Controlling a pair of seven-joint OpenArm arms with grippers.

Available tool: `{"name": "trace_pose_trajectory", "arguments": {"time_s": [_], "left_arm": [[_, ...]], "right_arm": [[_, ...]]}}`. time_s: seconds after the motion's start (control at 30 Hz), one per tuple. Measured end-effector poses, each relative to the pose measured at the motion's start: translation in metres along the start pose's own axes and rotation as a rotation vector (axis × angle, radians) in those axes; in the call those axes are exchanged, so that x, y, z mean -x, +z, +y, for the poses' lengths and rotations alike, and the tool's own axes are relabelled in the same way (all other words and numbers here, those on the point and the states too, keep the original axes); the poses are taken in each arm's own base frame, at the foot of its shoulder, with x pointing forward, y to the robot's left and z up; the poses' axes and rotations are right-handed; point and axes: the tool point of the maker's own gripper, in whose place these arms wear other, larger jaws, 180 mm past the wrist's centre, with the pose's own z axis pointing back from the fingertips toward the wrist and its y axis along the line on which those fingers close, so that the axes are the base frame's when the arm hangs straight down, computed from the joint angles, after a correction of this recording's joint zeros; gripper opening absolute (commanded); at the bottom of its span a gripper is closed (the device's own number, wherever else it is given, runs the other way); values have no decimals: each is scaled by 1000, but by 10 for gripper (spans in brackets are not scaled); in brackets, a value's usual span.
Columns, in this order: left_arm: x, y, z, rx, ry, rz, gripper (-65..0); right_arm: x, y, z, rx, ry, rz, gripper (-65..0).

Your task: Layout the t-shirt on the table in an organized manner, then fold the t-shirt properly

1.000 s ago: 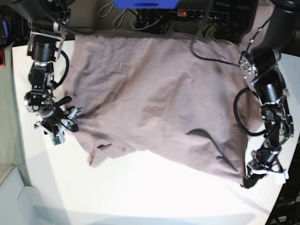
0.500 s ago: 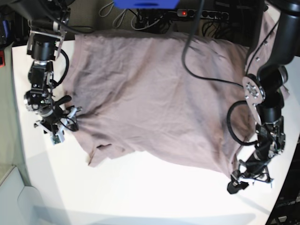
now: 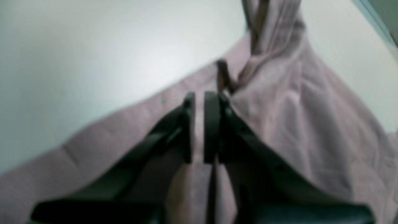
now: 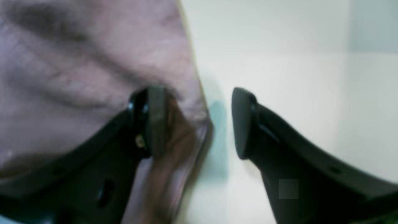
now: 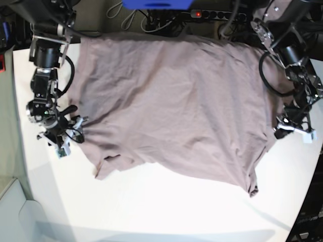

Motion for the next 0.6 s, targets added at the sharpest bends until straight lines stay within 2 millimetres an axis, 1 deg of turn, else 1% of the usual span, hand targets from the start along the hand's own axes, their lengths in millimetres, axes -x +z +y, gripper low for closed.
{"name": "trace_pose_trajectory", "arguments": {"time_s": [0.1, 0.17, 0.27, 0.37, 0.47, 0.53, 0.6], "left_arm": [[17, 6, 15, -23, 50, 17, -599], [21, 11, 30, -52, 84, -19, -599], [23, 24, 49, -71, 95, -47, -599], [27, 39, 66, -102, 90, -58, -599], [33, 57, 82, -135, 107, -77, -599], [35, 75, 98, -180, 118, -97, -599], [37, 88, 108, -215, 106, -98, -599]], "right_arm": [[-4, 2, -3, 13, 19, 4, -371], [-11, 5, -5, 22, 36, -8, -371], [-34, 10, -2, 35, 49, -65, -371], [-51, 10, 8, 25, 47, -113, -371], [-53, 8, 18, 9, 39, -119, -370], [-50, 5, 23, -1, 29, -109, -370], [-46, -1, 32, -25, 6, -104, -370]]}}
